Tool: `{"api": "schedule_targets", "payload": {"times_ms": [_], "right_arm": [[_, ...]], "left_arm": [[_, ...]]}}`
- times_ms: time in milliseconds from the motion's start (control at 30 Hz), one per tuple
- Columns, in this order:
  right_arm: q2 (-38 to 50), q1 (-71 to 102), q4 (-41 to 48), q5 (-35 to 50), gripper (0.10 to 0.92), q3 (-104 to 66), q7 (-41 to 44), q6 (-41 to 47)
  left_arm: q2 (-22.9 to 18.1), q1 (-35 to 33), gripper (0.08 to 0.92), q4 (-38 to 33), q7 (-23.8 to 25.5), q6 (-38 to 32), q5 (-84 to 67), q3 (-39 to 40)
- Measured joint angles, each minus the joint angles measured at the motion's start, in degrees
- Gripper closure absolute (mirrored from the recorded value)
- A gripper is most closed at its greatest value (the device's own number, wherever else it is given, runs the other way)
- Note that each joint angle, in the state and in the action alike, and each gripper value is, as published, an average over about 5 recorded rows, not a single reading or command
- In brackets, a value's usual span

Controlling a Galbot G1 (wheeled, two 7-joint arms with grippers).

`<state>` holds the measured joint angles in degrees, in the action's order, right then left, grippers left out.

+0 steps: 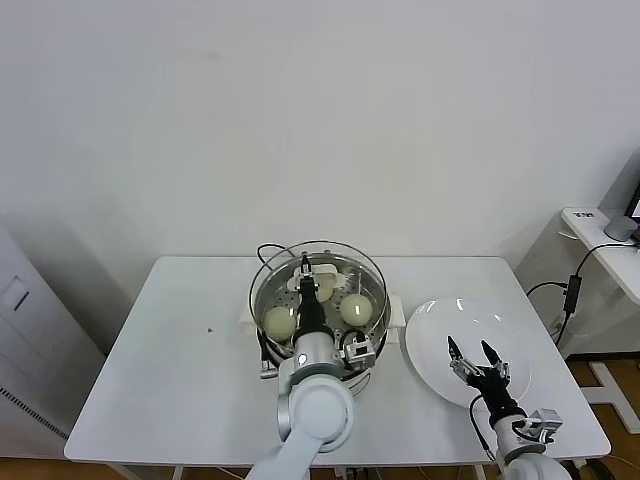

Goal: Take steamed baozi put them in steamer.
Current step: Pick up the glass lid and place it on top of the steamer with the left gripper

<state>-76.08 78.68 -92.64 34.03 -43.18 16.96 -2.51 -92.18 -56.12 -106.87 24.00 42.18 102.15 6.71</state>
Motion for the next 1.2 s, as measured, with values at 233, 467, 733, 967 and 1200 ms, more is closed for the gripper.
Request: {"api": "schedule_targets", "payload": {"times_ms": [233, 467, 733, 967, 1200], "right_arm": [[-0.3, -0.3, 0.2, -0.3, 0.203, 0.1, 0.0, 0.0], [-0.5, 0.1, 0.2, -0.4, 0.203, 0.1, 0.1, -0.2], [-0.8, 0.2, 0.2, -0.5, 0.203, 0.3, 0.2, -0.3], [-0.8, 0.5, 0.2, -0.6, 0.203, 0.3, 0.3, -0.5], [-0.8, 0.8, 0.2, -0.6, 0.203, 0.2, 0.4, -0.6]], "left_arm": [[0.0, 0.4, 0.867, 2.2, -1.0, 0.0, -0.6, 0.7], [0.0, 0.7, 0.867, 3.8, -1.9, 0.0, -1.1, 1.3], [0.0, 0.4, 0.867, 5.3, -3.5, 0.0, -1.7, 1.2], [0.0, 0.4, 0.867, 6.5, -5.1, 0.0, -2.6, 0.8], [0.0, 0.3, 0.867, 7.1, -6.5, 0.0, -3.4, 0.3]]}}
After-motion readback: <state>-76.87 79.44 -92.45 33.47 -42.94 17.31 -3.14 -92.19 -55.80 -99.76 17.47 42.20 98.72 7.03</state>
